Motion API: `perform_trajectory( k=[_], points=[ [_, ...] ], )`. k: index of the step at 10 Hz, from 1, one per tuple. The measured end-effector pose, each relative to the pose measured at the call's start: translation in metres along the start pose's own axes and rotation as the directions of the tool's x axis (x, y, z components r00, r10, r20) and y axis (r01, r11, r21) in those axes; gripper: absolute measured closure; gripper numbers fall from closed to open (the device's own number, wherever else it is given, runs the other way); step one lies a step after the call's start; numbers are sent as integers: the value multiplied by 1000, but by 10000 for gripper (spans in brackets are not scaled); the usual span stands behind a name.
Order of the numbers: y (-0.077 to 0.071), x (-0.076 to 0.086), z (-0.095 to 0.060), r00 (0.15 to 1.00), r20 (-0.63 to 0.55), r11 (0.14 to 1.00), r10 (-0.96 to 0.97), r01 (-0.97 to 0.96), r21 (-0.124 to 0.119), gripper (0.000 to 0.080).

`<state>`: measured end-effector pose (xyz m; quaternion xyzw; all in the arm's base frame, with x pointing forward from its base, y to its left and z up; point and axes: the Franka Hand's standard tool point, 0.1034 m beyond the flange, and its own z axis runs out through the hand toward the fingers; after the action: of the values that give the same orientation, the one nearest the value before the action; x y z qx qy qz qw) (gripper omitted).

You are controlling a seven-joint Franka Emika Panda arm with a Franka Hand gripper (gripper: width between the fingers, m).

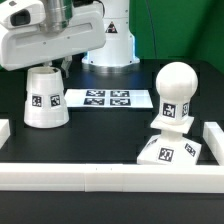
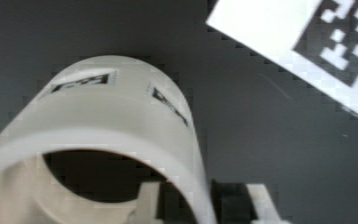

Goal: Assemble lamp

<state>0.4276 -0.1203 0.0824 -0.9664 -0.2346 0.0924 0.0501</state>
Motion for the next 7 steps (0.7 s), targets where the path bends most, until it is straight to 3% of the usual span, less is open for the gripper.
perform_trajectory(
  k=[1,2,3,6,7],
  points=[
    [-11,10,-6,1000,7,999,23,-23,27,754],
    [-24,27,-16,997,6,995,71,-71,66,754],
    [-34,49,-30,993,0,989,115,-114,90,754],
    [-39,109,-74,978,4,972,209,-208,105,754],
    [-36,120,-88,977,4,971,211,-210,109,754]
  ],
)
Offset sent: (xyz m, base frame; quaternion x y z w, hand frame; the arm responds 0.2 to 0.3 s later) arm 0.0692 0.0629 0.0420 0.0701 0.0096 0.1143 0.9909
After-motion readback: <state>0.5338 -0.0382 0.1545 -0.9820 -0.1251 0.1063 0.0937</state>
